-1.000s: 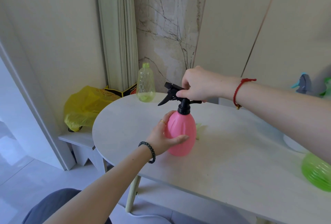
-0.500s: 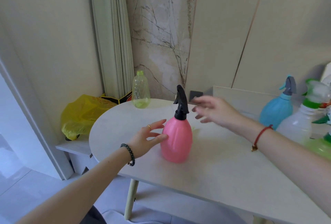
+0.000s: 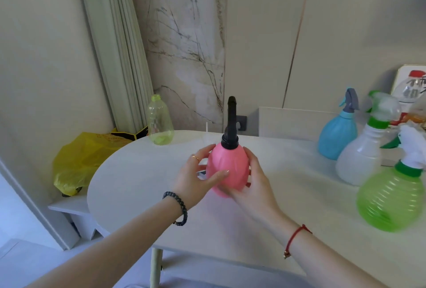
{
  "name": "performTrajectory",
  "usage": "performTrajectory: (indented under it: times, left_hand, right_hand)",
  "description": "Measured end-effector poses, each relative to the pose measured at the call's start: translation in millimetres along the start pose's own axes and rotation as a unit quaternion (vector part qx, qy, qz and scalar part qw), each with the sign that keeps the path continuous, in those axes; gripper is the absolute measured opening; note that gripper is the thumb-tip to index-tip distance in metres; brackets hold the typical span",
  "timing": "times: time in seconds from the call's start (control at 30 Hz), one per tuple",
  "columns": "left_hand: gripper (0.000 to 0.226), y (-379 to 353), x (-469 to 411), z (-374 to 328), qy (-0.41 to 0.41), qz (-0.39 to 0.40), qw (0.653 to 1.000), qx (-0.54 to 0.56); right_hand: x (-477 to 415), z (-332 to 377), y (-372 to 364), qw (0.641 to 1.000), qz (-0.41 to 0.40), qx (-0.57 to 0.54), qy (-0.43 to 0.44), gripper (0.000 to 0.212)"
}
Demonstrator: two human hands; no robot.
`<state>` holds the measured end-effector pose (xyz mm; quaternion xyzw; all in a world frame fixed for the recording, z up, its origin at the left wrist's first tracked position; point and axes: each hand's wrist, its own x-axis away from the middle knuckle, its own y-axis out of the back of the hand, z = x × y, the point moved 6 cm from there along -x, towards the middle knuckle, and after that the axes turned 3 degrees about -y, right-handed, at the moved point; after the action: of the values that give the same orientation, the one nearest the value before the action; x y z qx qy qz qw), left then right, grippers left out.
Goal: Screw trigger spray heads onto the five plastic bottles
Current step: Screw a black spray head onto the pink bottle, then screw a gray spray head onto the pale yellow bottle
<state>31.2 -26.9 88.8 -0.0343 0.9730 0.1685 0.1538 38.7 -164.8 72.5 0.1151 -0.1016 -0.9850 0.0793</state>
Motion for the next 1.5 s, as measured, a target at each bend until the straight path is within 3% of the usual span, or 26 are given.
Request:
performTrajectory:
  times: [0.17,0.3,0.63,0.87,0.93,1.07,1.2,1.33,1.4,1.5]
  left_hand:
    - [0.055,-60.9,-74.0,-38.8,-0.043,0.054,0.997,0.034]
    - [0.064,-120.2,-131.8,-36.3,-0.027,0.085,0.995,0.052]
    - [0.06,-204.4,-177.8,25.2,0.044,0.154,0.984,0.083]
    - [0.065,-197.1,-178.1,32.7,0.077,0.164,0.978,0.109]
    - [0.063,-171.7,-172.2,31.9,0.073,0.144,0.981,0.107]
    - [0.05,-69.5,-157.7,28.0,0.015,0.017,0.996,0.086]
    - [0.037,58.8,-135.6,19.1,-0.06,-0.136,0.989,0.023]
    - [0.044,156.8,-122.4,32.8,-0.043,-0.236,0.97,-0.024]
    - [0.06,182.6,-125.6,50.2,-0.001,-0.235,0.97,-0.064]
    - [0.081,192.6,-141.4,83.2,0.074,-0.173,0.979,-0.071]
  right_hand:
    - [-44.9,12.9,82.9,0.991,-0.115,0.058,0.024,0.083]
    - [-83.1,-5.8,139.8,0.979,-0.185,0.091,-0.005,0.085]
    - [-112.3,-89.9,182.5,0.971,-0.211,0.089,-0.07,0.08]
    - [-111.9,-94.0,181.5,0.975,-0.186,0.105,-0.064,0.09]
    - [-100.2,-87.0,180.2,0.969,-0.21,0.114,-0.062,0.095]
    - [-62.6,-51.1,152.9,0.946,-0.264,0.162,0.098,0.081]
    - [-78.8,-21.3,78.9,0.975,-0.14,0.123,0.118,0.079]
    - [-127.1,6.3,-16.3,0.996,-0.008,0.049,0.071,0.082]
    - [-150.7,16.0,-62.4,0.996,0.054,0.032,0.056,0.088]
    - [-182.6,21.3,-120.2,0.991,0.125,0.039,0.03,0.096]
